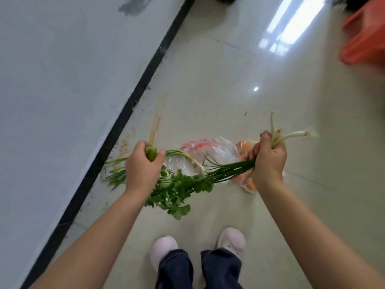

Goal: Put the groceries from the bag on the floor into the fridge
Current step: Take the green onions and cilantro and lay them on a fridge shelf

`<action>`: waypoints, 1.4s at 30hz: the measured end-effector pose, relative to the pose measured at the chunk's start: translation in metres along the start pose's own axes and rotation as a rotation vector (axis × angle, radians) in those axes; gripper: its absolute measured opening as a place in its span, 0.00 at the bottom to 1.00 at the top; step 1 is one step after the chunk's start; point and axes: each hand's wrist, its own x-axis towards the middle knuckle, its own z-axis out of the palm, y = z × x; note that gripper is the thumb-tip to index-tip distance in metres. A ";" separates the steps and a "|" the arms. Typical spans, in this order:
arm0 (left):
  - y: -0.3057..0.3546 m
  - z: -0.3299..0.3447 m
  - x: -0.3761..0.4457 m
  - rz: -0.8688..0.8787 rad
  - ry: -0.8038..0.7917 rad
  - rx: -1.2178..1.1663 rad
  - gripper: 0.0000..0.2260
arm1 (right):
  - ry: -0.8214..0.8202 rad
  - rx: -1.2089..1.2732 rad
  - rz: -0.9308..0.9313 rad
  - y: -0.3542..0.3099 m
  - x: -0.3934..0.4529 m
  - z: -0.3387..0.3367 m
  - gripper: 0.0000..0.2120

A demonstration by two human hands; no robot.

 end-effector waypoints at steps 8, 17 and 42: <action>0.242 -0.069 -0.094 0.155 -0.210 0.227 0.14 | 0.148 0.020 -0.050 -0.241 -0.072 -0.124 0.14; 0.461 0.006 -0.254 0.553 -0.724 0.303 0.14 | 0.272 -0.103 -0.193 -0.411 -0.115 -0.336 0.17; 0.972 0.434 -0.611 1.290 -0.417 0.032 0.09 | 0.501 -0.368 -0.620 -0.792 0.081 -0.915 0.07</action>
